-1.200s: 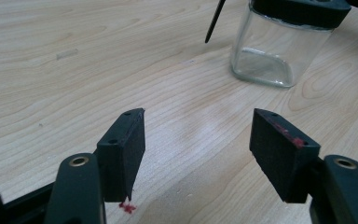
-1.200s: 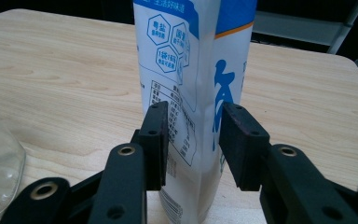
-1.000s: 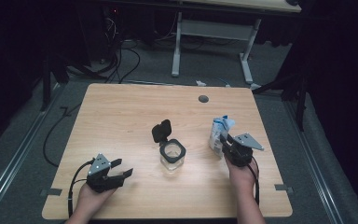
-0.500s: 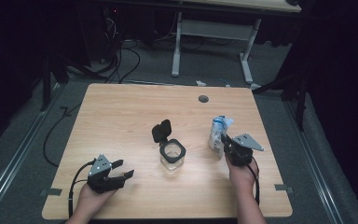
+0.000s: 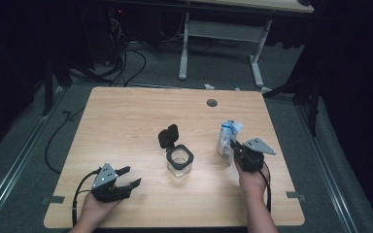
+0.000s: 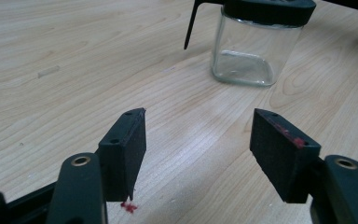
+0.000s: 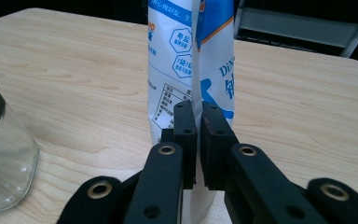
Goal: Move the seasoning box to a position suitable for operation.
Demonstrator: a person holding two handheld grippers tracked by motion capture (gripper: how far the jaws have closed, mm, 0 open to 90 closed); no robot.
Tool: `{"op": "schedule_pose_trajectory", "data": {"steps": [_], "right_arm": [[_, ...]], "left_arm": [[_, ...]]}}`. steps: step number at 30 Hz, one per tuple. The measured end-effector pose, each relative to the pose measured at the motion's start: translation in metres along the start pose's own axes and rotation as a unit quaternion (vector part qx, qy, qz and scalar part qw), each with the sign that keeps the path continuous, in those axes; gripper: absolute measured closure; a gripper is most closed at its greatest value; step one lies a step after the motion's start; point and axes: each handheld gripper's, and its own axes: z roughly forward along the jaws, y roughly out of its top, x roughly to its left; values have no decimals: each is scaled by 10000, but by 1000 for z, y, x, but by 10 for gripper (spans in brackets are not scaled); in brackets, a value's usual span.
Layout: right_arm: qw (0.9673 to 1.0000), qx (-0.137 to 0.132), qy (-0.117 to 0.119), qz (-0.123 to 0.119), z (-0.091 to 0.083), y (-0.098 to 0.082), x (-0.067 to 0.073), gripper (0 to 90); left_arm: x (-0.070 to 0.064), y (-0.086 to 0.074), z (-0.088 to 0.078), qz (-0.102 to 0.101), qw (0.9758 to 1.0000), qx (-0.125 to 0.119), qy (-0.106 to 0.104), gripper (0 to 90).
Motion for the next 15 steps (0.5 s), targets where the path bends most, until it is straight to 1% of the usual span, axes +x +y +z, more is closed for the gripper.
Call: {"op": "schedule_pose_trajectory", "data": {"steps": [2,4,5,6,8,10,12,13,15], "right_arm": [[10000,44,8,-59,0,1,1,864],[10000,65,4,-61,1,2,1,864],[9999,102,73,8,1,3,0,864],[9999,102,73,8,1,3,0,864],[9997,204,102,-100,1,6,-1,866],[9995,282,123,-113,1,8,-1,868],[9994,319,143,-82,1,9,-1,869],[9991,374,193,-25,2,11,-3,871],[9988,427,235,-23,1,14,-4,873]], "left_arm": [[0,0,1,-21,10000,27,-33,368],[0,0,1,-11,10000,19,-29,371],[-1,0,0,17,10000,-28,-16,375],[-1,0,0,17,10000,-28,-16,376],[-2,0,-1,34,10000,-69,-12,376],[-2,0,-1,44,9999,-115,-18,376],[-2,0,-1,44,9999,-107,-25,376],[-2,0,-1,45,9999,-106,-32,376],[-2,-1,-1,51,9999,-98,-37,376]]}}
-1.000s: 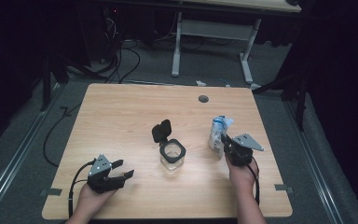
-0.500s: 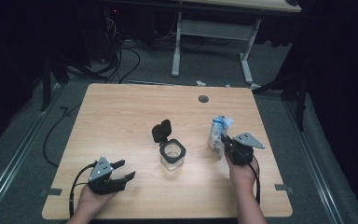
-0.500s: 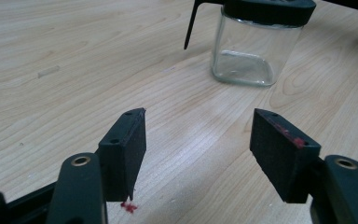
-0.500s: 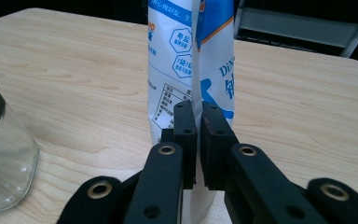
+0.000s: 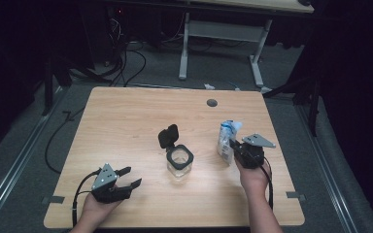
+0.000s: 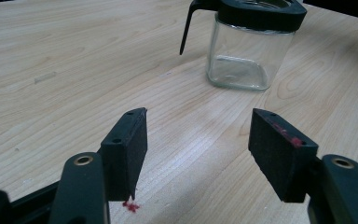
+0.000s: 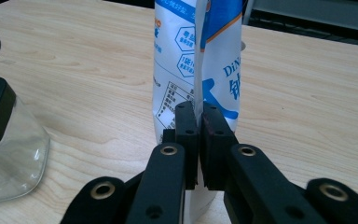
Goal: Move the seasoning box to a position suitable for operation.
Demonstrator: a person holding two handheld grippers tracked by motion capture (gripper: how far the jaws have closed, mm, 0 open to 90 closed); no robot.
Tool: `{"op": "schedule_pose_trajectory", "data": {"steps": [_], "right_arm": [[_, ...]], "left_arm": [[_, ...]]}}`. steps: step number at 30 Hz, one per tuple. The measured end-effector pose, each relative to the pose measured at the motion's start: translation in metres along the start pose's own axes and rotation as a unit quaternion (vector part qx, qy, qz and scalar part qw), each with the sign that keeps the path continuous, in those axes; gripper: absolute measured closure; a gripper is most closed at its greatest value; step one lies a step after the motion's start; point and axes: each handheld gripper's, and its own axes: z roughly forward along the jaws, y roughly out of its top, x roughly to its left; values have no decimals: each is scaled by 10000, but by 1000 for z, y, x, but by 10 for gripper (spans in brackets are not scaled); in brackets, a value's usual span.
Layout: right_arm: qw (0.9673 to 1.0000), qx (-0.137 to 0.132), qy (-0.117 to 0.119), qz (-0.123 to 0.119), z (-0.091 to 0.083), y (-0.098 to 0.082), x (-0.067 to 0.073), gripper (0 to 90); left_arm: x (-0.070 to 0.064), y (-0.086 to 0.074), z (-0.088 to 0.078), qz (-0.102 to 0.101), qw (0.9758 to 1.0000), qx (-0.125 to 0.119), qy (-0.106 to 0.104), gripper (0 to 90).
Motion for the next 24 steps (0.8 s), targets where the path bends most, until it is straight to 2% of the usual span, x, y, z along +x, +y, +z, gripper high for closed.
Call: {"op": "schedule_pose_trajectory", "data": {"steps": [10,17,20,23,24], "right_arm": [[9992,268,291,-36,-11,10,-5,881],[9979,510,395,-88,-19,14,-5,883],[9960,676,579,-108,-24,17,-5,883],[9948,772,656,-138,-27,19,-4,883],[9934,872,713,-210,-30,21,-2,884]], "left_arm": [[0,0,2,46,10000,13,5,377],[0,-1,2,42,10000,-4,-3,377],[0,0,2,17,10000,-22,-20,377],[0,0,1,7,10000,-17,-36,377],[0,0,2,5,10000,-17,-36,377]]}}
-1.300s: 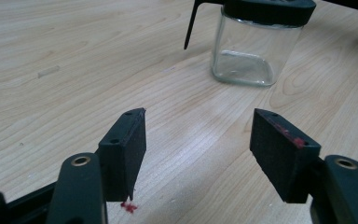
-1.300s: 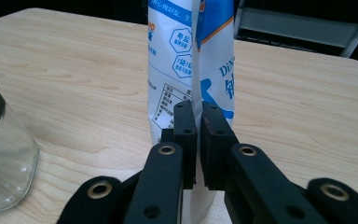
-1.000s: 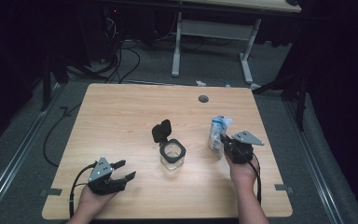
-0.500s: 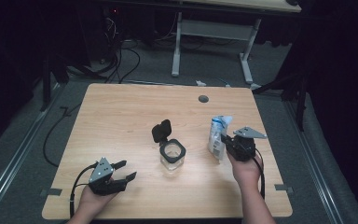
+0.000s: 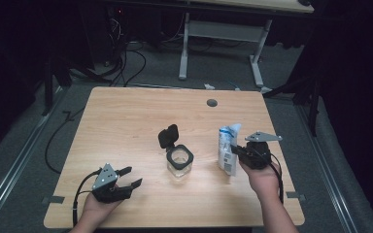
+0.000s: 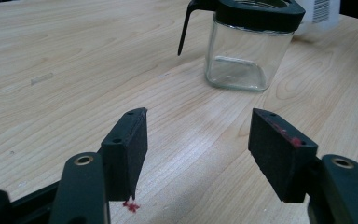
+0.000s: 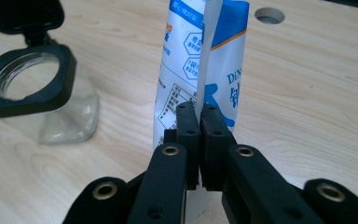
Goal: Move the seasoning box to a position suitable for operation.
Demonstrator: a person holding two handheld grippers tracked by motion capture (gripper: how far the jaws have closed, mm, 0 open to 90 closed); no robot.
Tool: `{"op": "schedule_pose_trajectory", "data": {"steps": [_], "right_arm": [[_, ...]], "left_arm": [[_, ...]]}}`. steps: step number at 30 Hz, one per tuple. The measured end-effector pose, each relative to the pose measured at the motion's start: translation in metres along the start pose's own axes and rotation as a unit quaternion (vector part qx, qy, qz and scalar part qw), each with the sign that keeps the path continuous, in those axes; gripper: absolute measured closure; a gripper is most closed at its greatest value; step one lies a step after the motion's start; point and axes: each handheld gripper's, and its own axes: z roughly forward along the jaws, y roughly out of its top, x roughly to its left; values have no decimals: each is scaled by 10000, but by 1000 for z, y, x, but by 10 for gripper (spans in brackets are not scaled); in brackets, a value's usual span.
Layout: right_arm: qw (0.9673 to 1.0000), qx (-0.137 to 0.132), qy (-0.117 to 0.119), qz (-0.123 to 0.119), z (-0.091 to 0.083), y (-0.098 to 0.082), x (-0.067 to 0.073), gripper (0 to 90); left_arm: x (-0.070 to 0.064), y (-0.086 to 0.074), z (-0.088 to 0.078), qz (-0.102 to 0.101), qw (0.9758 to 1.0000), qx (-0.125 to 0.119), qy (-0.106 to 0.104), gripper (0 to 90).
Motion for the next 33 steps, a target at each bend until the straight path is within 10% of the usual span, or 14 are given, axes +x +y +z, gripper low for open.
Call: {"op": "schedule_pose_trajectory", "data": {"steps": [33], "right_arm": [[9933,1034,358,-383,-27,3,15,886]], "left_arm": [[-3,-1,2,-24,10000,-5,-52,382]]}}
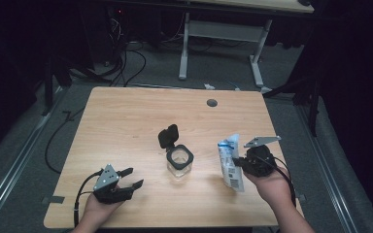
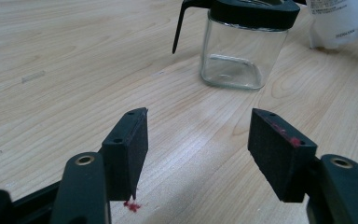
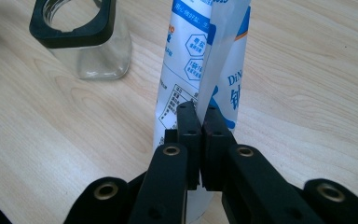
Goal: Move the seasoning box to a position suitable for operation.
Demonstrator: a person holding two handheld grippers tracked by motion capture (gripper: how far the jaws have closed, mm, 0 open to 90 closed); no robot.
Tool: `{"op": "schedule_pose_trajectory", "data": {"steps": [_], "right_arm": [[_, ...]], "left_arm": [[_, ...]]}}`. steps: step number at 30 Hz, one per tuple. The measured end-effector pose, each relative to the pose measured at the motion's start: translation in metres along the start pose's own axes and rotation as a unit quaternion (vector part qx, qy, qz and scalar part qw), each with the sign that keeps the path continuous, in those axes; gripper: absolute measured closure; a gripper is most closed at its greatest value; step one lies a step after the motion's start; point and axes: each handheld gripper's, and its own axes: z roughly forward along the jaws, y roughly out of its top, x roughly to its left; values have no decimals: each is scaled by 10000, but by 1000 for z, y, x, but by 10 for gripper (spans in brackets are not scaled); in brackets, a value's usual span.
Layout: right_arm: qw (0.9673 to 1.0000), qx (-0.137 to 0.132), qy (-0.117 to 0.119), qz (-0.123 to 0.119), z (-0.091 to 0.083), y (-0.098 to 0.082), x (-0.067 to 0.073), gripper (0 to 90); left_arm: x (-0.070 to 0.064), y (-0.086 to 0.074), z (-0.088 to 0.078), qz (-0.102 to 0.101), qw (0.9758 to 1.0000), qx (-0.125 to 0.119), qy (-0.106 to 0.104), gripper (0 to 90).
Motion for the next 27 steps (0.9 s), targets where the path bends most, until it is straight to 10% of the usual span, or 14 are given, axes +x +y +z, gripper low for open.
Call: {"op": "schedule_pose_trajectory", "data": {"steps": [27], "right_arm": [[9957,869,95,-311,-1,16,14,889]], "left_arm": [[-2,1,0,51,10000,-16,-53,381]]}}
